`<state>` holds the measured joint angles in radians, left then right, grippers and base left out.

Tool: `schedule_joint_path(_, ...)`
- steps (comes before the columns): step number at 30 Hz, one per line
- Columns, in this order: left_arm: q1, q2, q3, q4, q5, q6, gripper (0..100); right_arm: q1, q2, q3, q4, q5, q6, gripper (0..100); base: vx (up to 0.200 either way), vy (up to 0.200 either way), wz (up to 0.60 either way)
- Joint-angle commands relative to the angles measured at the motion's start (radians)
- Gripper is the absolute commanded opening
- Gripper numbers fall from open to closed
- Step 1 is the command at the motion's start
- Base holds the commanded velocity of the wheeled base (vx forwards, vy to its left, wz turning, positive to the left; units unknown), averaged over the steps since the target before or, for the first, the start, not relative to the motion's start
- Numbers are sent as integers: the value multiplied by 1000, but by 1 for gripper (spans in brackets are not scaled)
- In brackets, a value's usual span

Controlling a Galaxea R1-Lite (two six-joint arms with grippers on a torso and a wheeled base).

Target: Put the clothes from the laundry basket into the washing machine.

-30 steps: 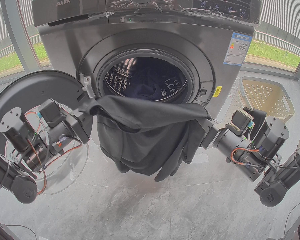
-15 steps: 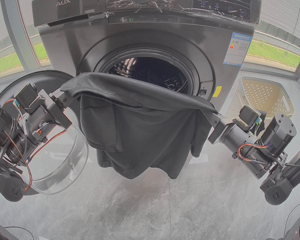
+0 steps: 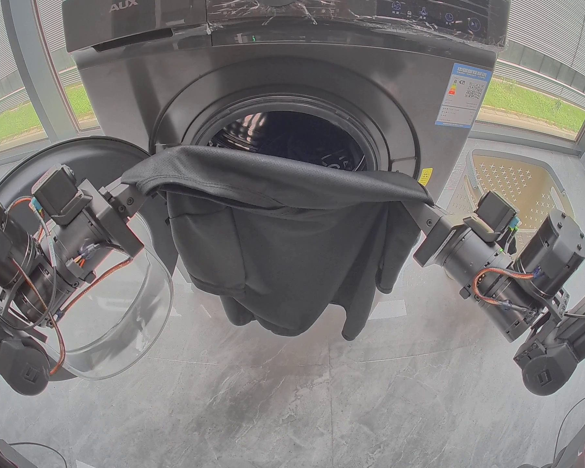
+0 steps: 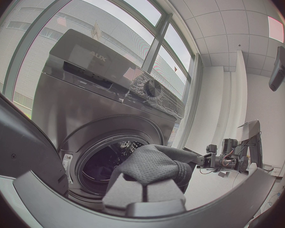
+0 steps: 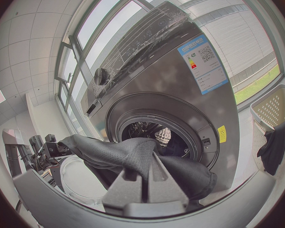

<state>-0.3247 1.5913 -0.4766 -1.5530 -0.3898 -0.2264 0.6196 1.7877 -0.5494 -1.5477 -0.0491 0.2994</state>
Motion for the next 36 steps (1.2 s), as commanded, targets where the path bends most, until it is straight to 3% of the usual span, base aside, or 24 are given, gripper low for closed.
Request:
schedule_joint_path(1,-2,6,3,-2,0,-1,0,-1,-10,-7,0,0,0,0,0,0,0)
schedule_joint_path(20,-4,12,4,-2,0,-1,0,-27,-48,-35,0,-1,-2,0,0,0,0)
schedule_joint_path(32,-140,64,-56,-1,2,2,0,-3,-22,17,1,0,-6,0,0,0,0)
schedule_joint_path(36,-146,115,-100,-2,2,1,0,6,32,35,0,2,-22,0,0,0,0)
